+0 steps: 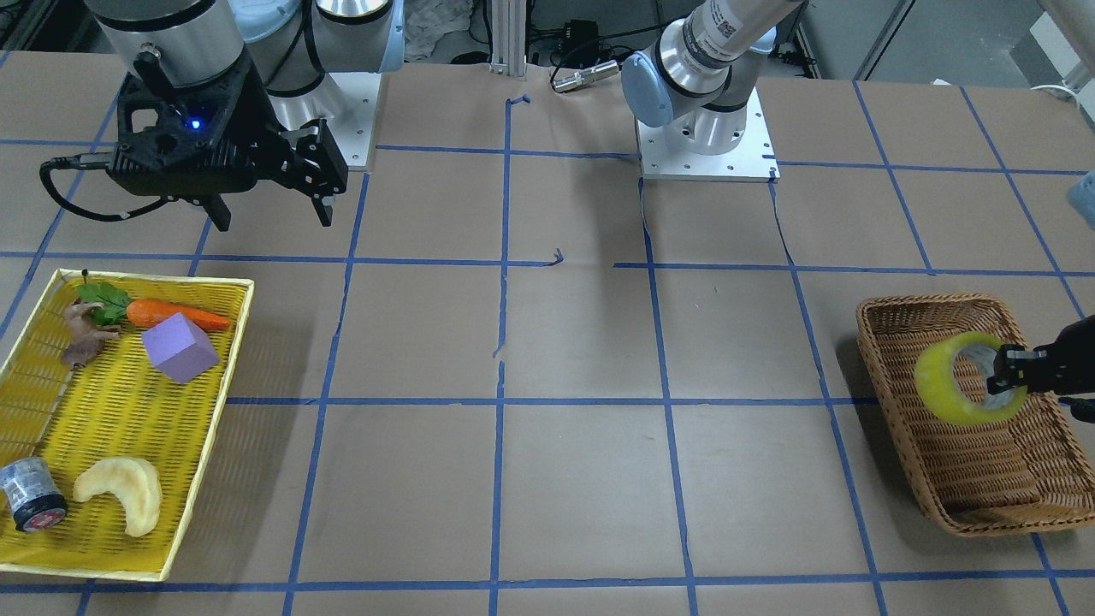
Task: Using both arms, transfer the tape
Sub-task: 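Carry the tape roll with the left gripper into the wicker basket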
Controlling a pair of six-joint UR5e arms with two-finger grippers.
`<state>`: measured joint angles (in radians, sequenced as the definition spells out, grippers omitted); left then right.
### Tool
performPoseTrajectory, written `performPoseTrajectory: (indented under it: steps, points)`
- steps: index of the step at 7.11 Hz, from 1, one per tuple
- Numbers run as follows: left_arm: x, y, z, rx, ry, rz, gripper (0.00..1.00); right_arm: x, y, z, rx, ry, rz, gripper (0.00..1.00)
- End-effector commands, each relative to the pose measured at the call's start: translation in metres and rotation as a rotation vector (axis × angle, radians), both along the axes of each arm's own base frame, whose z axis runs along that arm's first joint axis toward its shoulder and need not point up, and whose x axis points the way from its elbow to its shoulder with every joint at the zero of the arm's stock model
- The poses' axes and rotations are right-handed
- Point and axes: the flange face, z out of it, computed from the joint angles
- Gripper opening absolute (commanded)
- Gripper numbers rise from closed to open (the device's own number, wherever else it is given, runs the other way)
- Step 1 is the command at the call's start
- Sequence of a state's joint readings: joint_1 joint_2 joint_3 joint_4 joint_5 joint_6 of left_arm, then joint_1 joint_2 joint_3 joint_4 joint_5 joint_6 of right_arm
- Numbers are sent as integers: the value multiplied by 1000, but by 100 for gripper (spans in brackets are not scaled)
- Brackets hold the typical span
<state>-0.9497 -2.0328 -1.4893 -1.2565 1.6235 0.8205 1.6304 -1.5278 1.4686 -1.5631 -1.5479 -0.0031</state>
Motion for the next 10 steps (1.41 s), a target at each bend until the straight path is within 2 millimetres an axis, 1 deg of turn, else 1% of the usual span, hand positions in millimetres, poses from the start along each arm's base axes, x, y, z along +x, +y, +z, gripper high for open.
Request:
performPoseTrajectory:
  steps: [1,2,3,4,5,6,7,8,9,10]
  points:
    - [7,27,-68,-92,-71,2,0,1,0,0,1,0,2,100]
    - [3,34,-81,-141,-111,-12,0,1,1,0,1,1,2,100]
    - [4,32,-78,-178,-139,-20,50,1,1,0,1,1,2,100]
    - [3,32,-76,-182,-139,-12,86,1,1,0,1,1,2,100]
    - [-1,30,-59,-202,-161,-18,89,1,1,-1,2,2,2,100]
    - [-7,22,-39,-225,-177,-31,91,1,1,0,-1,1,2,100]
    - [-24,15,-16,-215,-156,-46,91,1,1,0,1,1,2,100]
    - [-56,5,8,-182,-113,-40,90,1,0,0,1,3,-1,100]
    - [-106,0,32,-155,-85,36,90,1,0,0,1,3,-3,100]
    - [-159,0,48,-135,-69,92,90,0,0,0,1,4,-3,100]
